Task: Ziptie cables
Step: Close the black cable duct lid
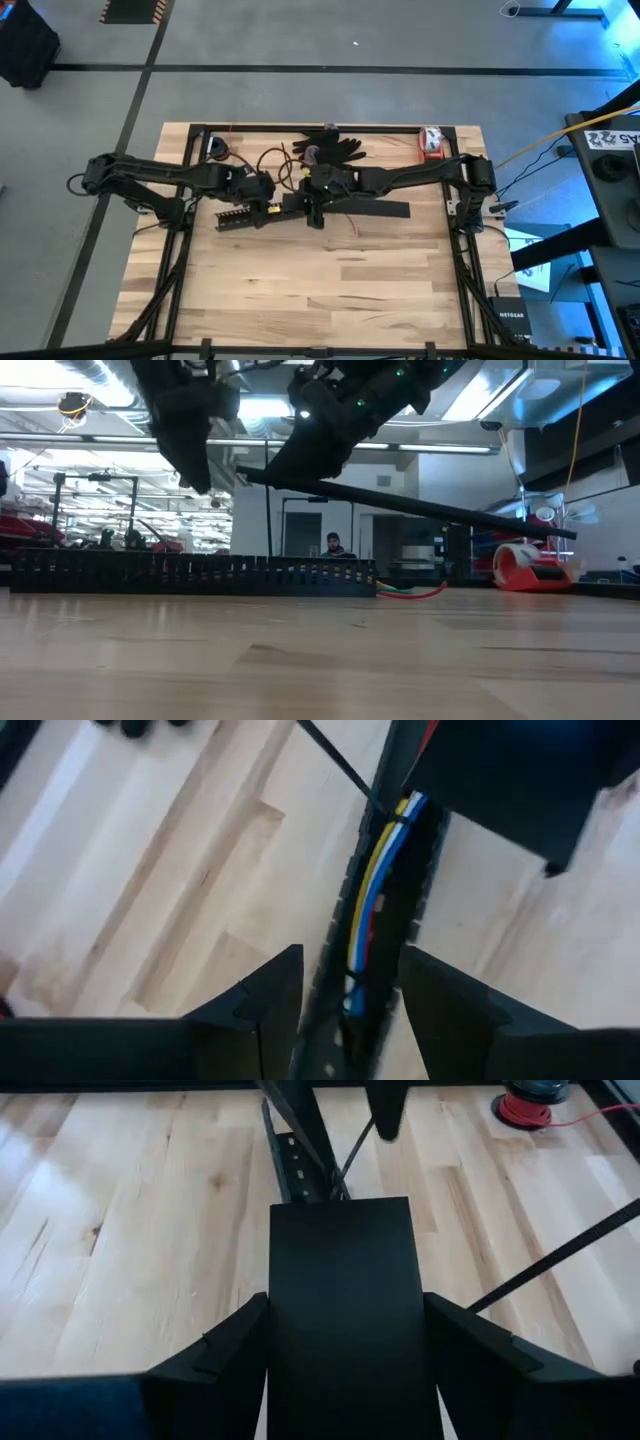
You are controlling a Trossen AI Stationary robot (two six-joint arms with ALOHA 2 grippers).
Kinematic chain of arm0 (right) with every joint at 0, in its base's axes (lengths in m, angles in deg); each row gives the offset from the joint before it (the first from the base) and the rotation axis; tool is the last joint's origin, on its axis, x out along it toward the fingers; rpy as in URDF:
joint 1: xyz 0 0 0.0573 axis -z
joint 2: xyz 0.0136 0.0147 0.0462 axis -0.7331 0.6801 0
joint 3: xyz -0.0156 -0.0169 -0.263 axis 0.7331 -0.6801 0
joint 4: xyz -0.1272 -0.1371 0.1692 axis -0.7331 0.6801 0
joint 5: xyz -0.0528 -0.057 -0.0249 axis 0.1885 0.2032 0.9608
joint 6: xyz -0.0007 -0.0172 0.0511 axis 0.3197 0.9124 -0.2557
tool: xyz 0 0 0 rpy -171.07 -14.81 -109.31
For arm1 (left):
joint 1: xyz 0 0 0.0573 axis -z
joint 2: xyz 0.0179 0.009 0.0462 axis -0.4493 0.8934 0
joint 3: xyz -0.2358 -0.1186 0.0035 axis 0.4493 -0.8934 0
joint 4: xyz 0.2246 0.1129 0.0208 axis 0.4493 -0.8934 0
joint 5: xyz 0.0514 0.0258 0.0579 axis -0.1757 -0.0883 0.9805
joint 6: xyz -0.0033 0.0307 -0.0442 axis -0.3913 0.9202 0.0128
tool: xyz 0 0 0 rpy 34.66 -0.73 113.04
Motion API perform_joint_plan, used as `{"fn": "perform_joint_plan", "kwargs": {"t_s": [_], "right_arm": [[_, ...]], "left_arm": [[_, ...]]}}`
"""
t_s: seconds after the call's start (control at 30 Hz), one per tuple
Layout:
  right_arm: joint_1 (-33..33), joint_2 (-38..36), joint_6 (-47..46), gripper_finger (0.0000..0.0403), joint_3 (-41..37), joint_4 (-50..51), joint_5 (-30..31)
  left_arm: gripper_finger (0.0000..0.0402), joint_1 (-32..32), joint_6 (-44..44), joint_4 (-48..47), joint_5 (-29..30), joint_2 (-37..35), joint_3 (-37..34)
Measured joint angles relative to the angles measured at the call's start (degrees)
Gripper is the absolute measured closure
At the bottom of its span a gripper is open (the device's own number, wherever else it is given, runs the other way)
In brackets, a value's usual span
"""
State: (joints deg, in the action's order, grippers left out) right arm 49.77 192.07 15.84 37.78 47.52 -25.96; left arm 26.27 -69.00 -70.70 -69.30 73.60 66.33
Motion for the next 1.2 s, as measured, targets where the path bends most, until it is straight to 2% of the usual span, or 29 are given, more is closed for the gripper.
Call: {"fn": "perform_joint_plan", "kwargs": {"t_s": [0.17, 0.4, 0.53, 0.63, 0.87, 1.13, 1.2], "right_arm": [[0.9, 0.0, -1.2, 0.0174, 0.0, 0.5, -0.9], [0.8, -0.1, -4.4, 0.0174, 0.1, 1.5, -0.4], [0.8, -0.1, -6.7, 0.0174, 0.1, 1.5, 0.8], [0.8, -0.1, -6.8, 0.0174, 0.1, 1.5, 1.7], [1.1, -0.1, -6.0, 0.0174, 0.1, 3.1, 1.7], [3.6, -0.1, -2.9, 0.0174, 0.1, 5.7, -2.4], [3.7, -0.1, -1.4, 0.0174, 0.1, 6.3, -2.5]], "left_arm": [[0.0241, -5.6, 9.2, 5.5, -4.4, 0.0, -5.4], [0.0241, -12.6, 19.4, 13.5, -5.3, -0.1, -11.4], [0.0241, -16.0, 23.5, 18.1, -12.1, -0.1, -14.1], [0.0245, -17.6, 24.0, 21.3, -15.6, -0.1, -16.0], [0.0258, -18.5, 24.1, 23.8, -16.9, -0.1, -16.5], [0.0261, -17.8, 23.3, 26.2, -17.1, -0.1, -16.5], [0.0261, -17.0, 24.5, 26.3, -18.6, -0.1, -16.5]]}}
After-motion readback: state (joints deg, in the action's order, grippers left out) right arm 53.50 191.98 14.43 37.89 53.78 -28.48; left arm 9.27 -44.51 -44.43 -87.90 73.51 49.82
